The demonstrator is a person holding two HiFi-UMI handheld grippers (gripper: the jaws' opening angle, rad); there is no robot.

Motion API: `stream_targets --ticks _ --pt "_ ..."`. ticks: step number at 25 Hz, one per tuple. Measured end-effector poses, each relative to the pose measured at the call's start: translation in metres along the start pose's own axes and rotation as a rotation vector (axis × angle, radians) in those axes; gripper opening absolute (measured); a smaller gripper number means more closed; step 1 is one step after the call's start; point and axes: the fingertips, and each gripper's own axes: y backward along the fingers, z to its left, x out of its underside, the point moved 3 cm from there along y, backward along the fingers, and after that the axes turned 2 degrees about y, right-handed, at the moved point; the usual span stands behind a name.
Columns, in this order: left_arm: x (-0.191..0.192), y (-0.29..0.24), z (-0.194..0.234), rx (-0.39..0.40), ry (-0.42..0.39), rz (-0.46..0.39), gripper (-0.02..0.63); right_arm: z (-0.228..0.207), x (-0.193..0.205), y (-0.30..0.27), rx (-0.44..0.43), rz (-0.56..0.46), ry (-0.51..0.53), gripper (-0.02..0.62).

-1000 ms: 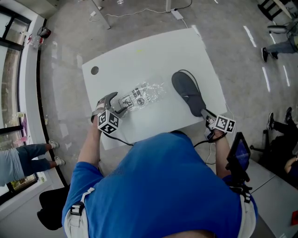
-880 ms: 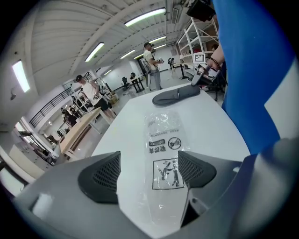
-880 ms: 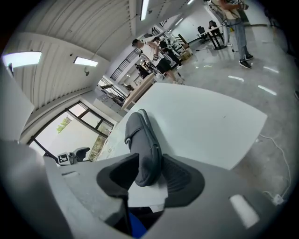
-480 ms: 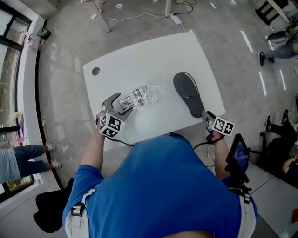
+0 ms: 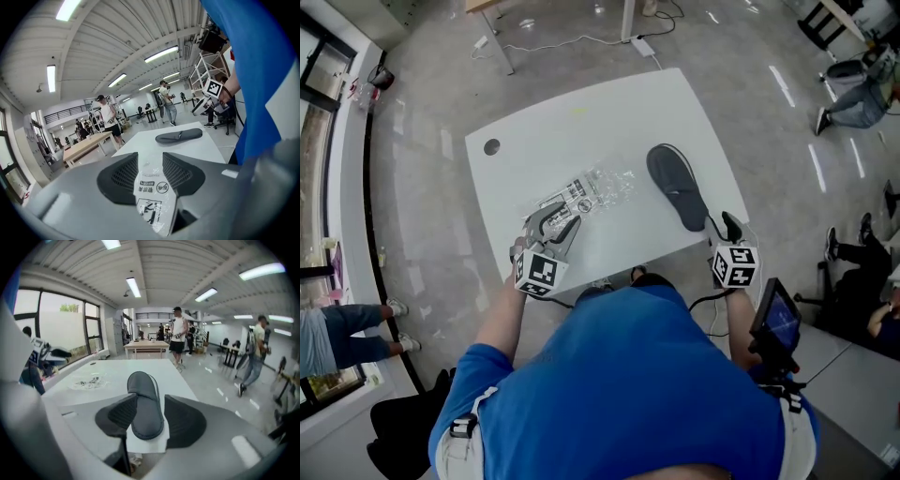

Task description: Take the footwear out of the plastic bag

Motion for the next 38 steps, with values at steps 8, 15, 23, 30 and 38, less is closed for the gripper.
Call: stream_targets --ticks 8,15,23,30,38 --pt "-0.031 0.020 -0.027 -0.089 0.037 -0.101 0.006 0.047 -0.066 0.027 0.034 -0.193 0.354 0.156" --pt "-0.075 0.030 -0.078 -0.186 0.108 -0.119 0.006 0.070 -0.090 0.071 -0.086 -0.337 0.398 0.072" --pt "-0.106 0.031 -0.169 -0.228 0.193 -0.164 0.006 0.084 -0.057 0.130 -0.258 -0.425 0.366 0.009" --pt "-0.135 0.066 -0.244 -0.318 0.199 -0.160 0.006 0.073 -0.024 0.198 -0.360 -0.460 0.346 0.003" --pt "-0.144 0.098 -0.292 -0.347 0.185 -0.156 0.006 0.091 0.004 0.230 -0.434 -0.467 0.339 0.003"
